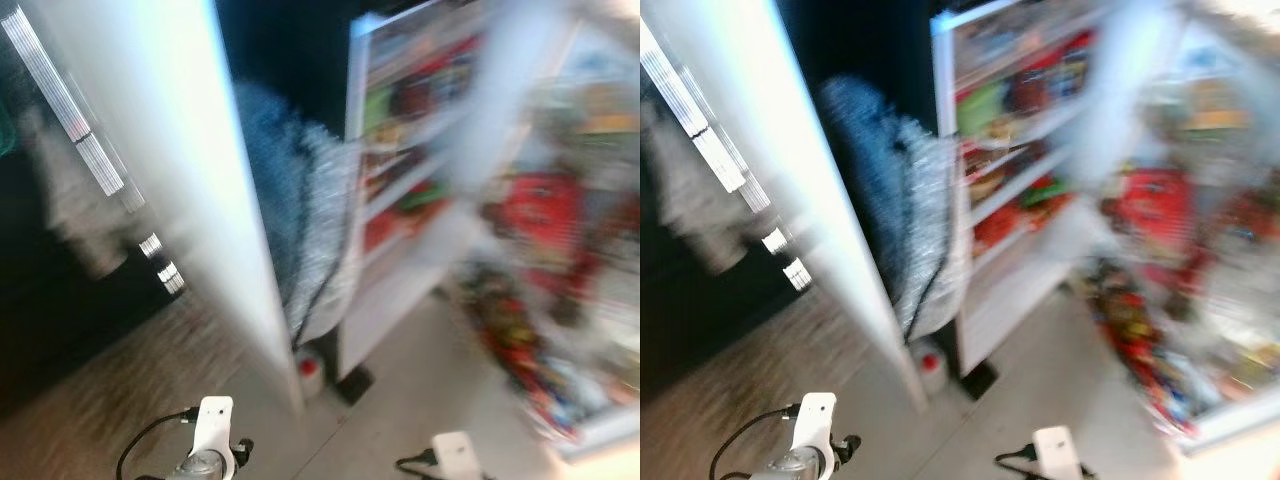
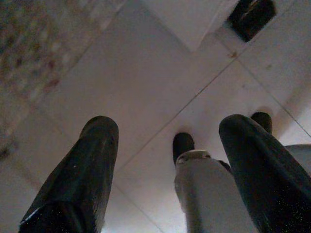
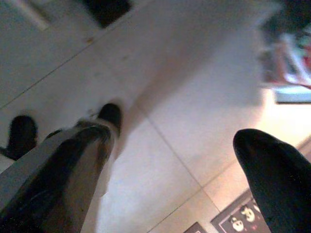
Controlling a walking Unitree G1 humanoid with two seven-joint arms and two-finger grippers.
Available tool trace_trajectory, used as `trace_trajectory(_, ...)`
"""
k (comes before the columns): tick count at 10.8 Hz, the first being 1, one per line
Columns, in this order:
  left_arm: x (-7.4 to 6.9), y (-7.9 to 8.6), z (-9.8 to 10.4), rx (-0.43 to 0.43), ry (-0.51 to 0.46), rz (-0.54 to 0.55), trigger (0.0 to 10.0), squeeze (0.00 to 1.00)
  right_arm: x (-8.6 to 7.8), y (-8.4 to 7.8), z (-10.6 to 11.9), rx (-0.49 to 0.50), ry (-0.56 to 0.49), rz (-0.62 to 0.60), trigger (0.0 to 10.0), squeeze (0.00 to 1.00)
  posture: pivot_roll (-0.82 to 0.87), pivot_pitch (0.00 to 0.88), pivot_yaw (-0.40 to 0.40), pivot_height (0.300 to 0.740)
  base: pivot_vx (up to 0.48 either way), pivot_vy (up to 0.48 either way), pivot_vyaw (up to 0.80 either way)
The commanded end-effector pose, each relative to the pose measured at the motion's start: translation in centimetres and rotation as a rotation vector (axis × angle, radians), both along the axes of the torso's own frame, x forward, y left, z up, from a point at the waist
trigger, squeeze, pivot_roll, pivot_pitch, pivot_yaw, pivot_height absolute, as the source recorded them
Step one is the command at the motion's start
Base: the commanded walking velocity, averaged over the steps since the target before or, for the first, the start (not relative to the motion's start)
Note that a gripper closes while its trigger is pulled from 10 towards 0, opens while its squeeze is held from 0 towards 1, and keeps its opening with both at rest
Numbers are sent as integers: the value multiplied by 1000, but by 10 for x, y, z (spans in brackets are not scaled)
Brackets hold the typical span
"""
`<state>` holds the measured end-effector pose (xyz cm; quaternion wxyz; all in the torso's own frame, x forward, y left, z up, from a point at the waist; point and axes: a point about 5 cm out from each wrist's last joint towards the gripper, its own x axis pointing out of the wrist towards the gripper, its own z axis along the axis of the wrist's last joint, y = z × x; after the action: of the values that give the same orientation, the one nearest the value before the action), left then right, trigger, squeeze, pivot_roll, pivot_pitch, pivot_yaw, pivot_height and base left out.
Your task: Restocking fridge
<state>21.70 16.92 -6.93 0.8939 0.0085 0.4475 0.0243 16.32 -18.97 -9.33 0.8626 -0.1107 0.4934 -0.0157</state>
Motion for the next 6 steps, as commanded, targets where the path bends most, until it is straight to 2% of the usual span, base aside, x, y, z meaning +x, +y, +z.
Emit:
trace_trajectory(1, -8, 3, -5, 14, 33, 1, 10000, 0, -7, 7, -4, 18, 21, 1, 10000, 0, 92, 72, 55, 740, 0, 0, -788)
trace_trajectory(4, -9, 4, -5, 28, 39, -6, 10000, 0, -7, 7, -4, 18, 20, 2, 10000, 0, 85, 62, 59, 740, 0, 0, -788)
trace_trajectory(6, -8, 5, -4, 37, 39, -14, 10000, 0, -6, 7, -3, 15, 8, -2, 10000, 0, 87, 68, 60, 740, 0, 0, 0)
